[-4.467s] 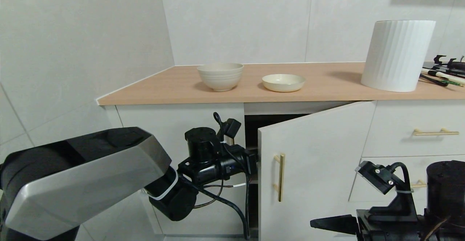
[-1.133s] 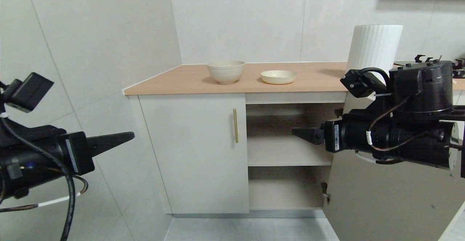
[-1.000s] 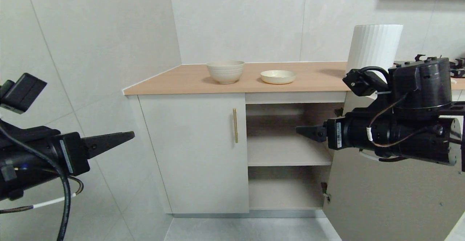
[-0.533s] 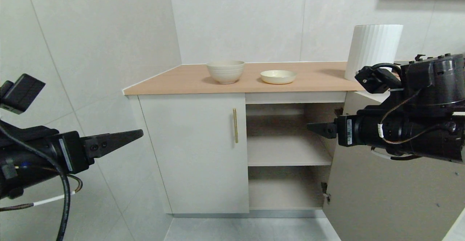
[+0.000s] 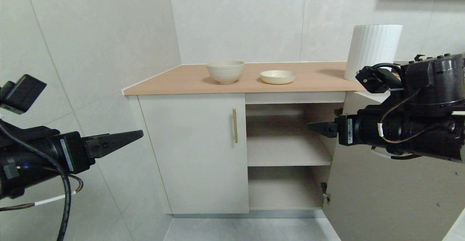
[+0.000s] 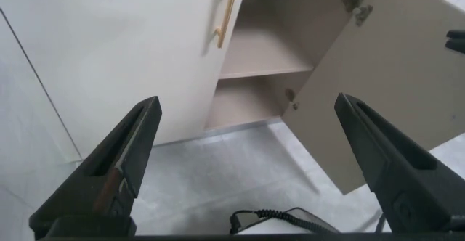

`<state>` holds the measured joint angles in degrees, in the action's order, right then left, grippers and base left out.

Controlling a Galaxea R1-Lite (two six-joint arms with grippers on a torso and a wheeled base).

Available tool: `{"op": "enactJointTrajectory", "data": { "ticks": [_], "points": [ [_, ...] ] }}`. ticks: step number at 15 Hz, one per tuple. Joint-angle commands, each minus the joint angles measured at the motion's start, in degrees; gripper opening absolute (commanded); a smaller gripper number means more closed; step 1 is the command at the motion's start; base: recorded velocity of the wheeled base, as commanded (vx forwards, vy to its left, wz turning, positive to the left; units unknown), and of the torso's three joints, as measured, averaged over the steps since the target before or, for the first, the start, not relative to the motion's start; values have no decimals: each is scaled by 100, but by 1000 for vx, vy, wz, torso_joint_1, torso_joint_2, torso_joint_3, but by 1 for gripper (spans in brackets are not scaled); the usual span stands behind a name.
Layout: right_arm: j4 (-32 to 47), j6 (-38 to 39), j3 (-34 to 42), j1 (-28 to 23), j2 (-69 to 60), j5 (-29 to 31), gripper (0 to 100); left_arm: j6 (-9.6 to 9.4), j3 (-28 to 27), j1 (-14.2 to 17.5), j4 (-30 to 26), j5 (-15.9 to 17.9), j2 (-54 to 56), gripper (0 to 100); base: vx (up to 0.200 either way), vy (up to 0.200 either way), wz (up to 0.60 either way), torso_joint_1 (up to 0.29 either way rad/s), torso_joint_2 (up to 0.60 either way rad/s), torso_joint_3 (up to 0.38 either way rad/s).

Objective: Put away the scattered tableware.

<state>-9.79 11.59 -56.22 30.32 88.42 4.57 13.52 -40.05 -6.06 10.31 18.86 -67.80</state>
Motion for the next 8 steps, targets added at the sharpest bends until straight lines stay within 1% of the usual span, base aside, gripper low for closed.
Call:
{"op": "enactJointTrajectory", "data": {
  "ticks": [1, 3, 4, 6, 8],
  "points": [
    [-5, 1, 6, 0, 9, 0, 100, 10, -3, -1, 6, 13, -14, 100, 0, 200, 0, 2, 2, 2],
    [-5, 1, 15, 0, 0, 0, 100, -51, 32, -1, 6, 4, -5, 100, 0, 0, 0, 0, 0, 0],
    [-5, 10, 15, 0, -18, 0, 100, -165, 85, -1, -3, 4, -5, 100, 0, 0, 0, 0, 0, 0],
    [-5, 10, 15, 0, -26, 0, 100, -271, 129, -1, -3, 13, 4, 100, 0, 0, 0, 0, 0, 0],
    [-5, 10, 15, 0, -35, 0, 100, -288, 137, -1, -3, 21, 13, 100, 0, 0, 0, 0, 0, 0]
  ]
}}
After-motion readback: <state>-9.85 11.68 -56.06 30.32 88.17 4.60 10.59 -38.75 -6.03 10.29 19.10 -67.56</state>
